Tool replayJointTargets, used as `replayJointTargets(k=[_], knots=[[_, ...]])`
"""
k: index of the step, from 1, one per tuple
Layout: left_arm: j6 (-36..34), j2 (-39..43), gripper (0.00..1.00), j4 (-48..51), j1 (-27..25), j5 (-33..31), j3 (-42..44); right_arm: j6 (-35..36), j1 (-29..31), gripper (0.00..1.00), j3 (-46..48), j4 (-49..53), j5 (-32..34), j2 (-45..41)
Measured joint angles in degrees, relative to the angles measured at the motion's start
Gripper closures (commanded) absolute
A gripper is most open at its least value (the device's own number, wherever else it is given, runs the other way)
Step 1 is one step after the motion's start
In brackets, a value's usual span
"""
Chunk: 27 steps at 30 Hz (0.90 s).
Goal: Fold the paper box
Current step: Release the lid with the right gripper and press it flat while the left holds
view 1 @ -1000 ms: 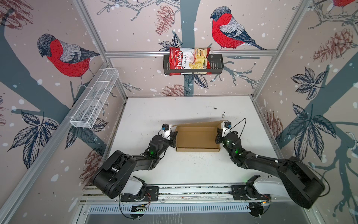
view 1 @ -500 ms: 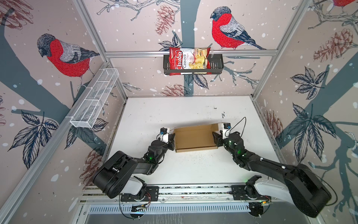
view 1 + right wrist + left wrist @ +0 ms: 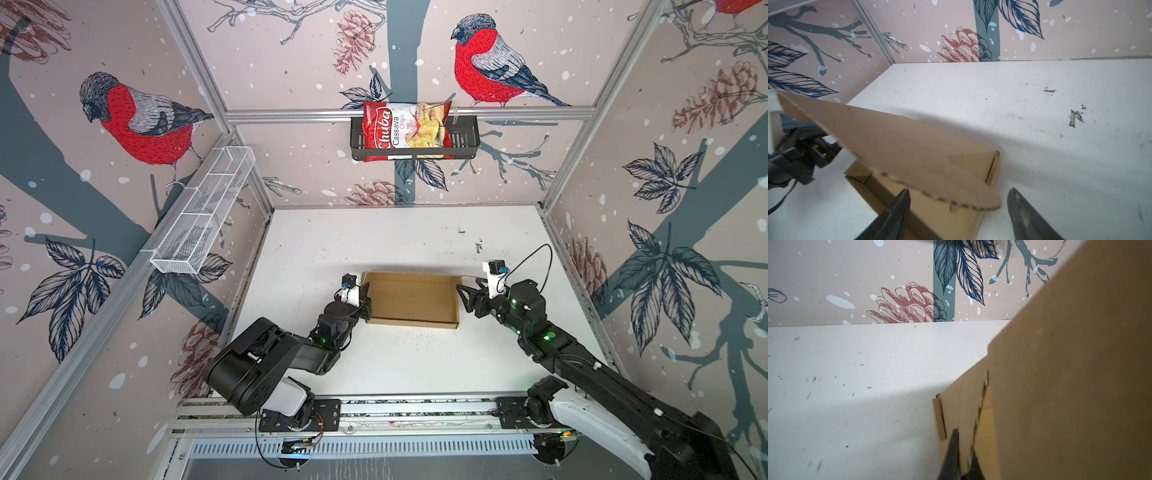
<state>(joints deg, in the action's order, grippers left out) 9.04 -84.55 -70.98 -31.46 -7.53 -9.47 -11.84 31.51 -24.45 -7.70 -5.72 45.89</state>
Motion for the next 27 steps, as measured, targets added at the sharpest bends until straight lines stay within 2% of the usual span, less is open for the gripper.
replayJointTargets(k=[4,7,9,16,23,27], knots=[[-0.1,-0.2,1.0,-0.4,0.0,-0.1,0.3,0.2,1.1,0.27,-4.3,5.4,-0.9,-4.3],[-0.4,0.0,1.0,-0.4,-0.1,-0.1,0.6,0.7,1.3,0.27,-9.9,8.6,-2.1,-3.1],[-0.5,0.2,1.0,-0.4,-0.1,-0.1,0.7,1.6,1.9,0.27,-15.1,10.6,-2.3,0.4],[-0.7,-0.6,1.0,-1.7,-0.1,0.0,1.1,4.4,6.0,0.34,-34.0,17.9,-1.9,20.5],[-1.0,0.3,1.0,-2.0,-0.1,0.1,2.0,4.4,10.5,0.39,-39.2,21.3,-3.7,32.1],[-1.0,1.8,0.91,-1.6,0.0,0.0,2.9,4.3,11.6,0.42,-39.4,22.8,-6.2,35.0]])
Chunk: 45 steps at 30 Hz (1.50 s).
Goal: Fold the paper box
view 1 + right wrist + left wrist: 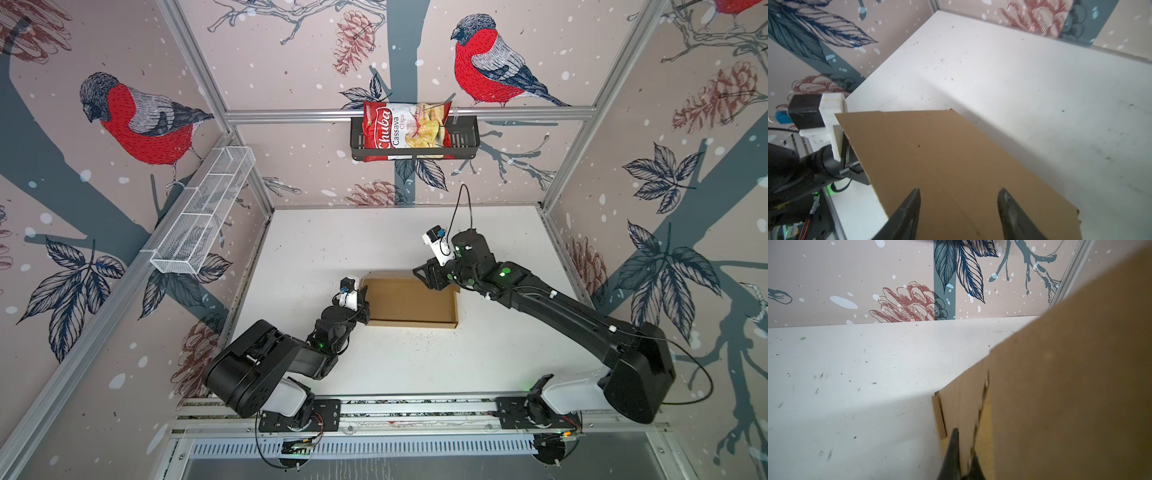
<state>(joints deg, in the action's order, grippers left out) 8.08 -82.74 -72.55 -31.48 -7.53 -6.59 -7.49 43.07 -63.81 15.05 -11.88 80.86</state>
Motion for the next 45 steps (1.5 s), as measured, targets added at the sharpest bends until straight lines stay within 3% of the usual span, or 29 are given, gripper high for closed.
replayJointTargets(k=[10,14,23,30,39,45], knots=[[0.9,11.6,0.58,7.6,0.0,-2.0,2.3,-1.6,1.5,0.44,4.9,-0.8,-2.3,2.4],[2.6,18.6,0.51,13.6,0.0,-3.0,2.6,-1.7,1.6,0.45,6.3,-1.8,-2.3,3.2],[7.2,36.7,0.51,37.2,-0.1,-3.4,0.5,-1.9,1.5,0.46,6.8,-3.1,-2.1,5.4],[10.0,49.4,0.57,55.0,-0.1,-5.6,-3.5,-3.1,1.7,0.48,6.8,-4.1,-1.2,7.0],[13.1,52.2,0.6,73.3,-0.2,-12.5,-15.9,-3.2,3.5,0.48,5.4,-3.8,2.8,7.4],[11.2,46.1,0.59,79.5,-0.2,-13.6,-27.4,-3.2,6.5,0.48,3.6,-3.1,7.6,7.3]])
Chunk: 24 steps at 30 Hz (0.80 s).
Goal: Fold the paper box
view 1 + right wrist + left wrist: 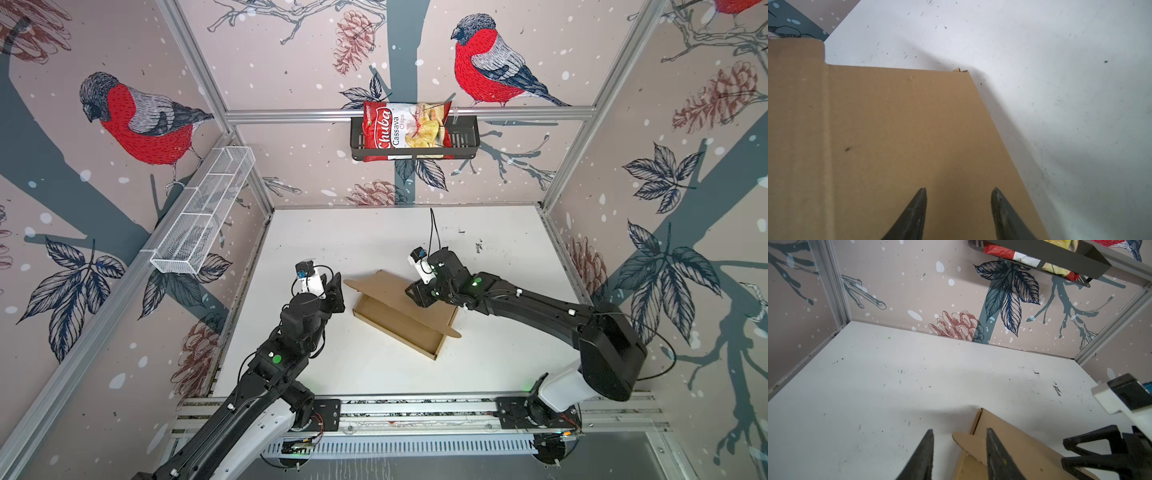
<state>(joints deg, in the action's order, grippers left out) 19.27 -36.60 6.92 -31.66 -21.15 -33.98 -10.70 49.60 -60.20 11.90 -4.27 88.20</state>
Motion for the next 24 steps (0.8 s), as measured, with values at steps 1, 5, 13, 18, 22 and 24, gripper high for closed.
replayJointTargets(k=[1,5,13,18,22,24], knots=[[-0.7,-2.1,0.58,0.1,0.0,0.9,-2.3,0.0,0.6,0.48,-0.4,0.3,1.0,0.0],[-3.2,-11.9,0.58,-0.7,0.0,11.2,-10.1,0.0,2.8,0.48,-1.7,1.0,3.7,0.0],[0.0,-22.9,0.58,-5.8,0.0,35.6,-6.4,-1.5,4.7,0.49,0.3,-0.4,5.6,1.5],[1.6,-23.4,0.58,-5.9,0.0,40.6,-3.7,-3.4,5.2,0.49,2.9,-2.6,5.2,1.5],[3.3,-25.3,0.58,-6.1,0.0,40.5,0.5,-5.2,7.6,0.49,5.2,-4.9,5.2,1.4],[4.3,-26.2,0.58,-6.1,0.0,39.8,2.7,-6.2,8.5,0.49,6.7,-6.2,5.9,1.5]])
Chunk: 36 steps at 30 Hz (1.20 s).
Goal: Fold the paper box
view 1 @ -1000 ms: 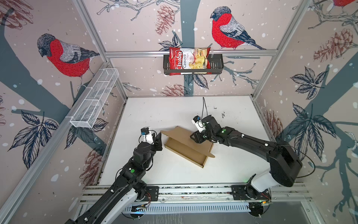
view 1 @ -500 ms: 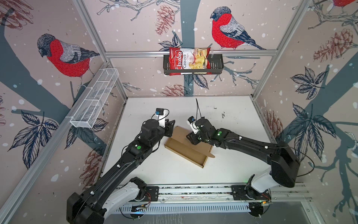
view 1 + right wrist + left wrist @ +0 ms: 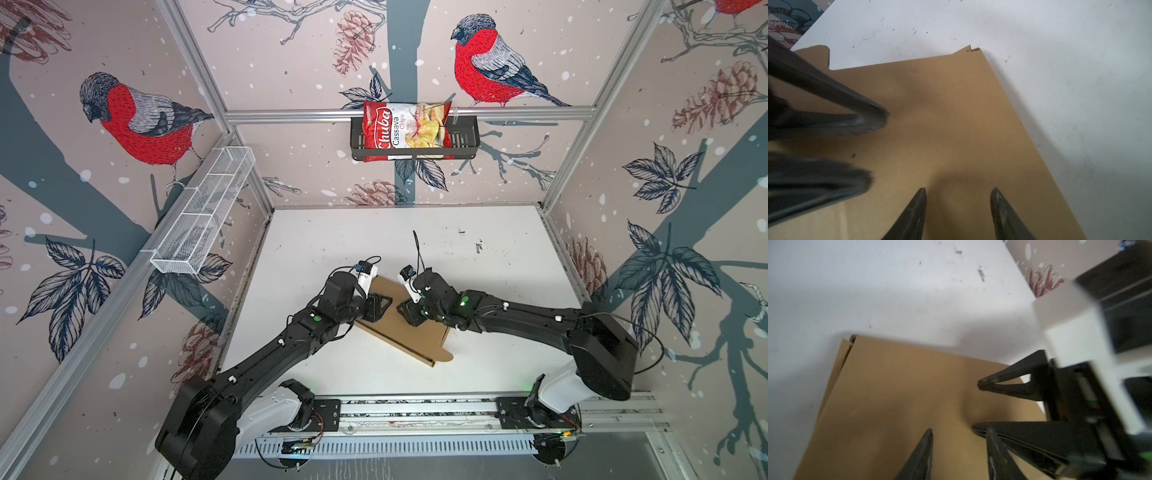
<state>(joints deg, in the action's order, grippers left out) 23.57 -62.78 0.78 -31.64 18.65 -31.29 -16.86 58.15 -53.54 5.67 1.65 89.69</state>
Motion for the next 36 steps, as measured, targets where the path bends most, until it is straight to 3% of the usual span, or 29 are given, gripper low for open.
replayJointTargets(k=[6,13,24,32,36], knots=[[3.3,-1.4,0.58,-8.5,0.0,-2.7,6.1,-2.8,0.7,0.47,5.0,-4.6,3.3,1.0],[3.8,-4.5,0.57,-13.3,0.0,-4.0,5.9,-4.3,0.6,0.39,5.3,-3.6,6.0,-0.9],[0.3,2.3,0.41,1.1,1.2,-7.1,-5.9,-15.1,-6.8,0.34,8.4,6.7,5.6,-13.7],[-4.6,2.4,0.18,10.3,10.9,-7.6,-10.9,-26.5,-8.3,0.27,16.0,11.9,-1.4,-25.1],[-4.9,-1.4,0.19,13.7,14.0,-3.7,-10.9,-30.1,-9.4,0.26,18.5,11.3,-4.9,-27.9]])
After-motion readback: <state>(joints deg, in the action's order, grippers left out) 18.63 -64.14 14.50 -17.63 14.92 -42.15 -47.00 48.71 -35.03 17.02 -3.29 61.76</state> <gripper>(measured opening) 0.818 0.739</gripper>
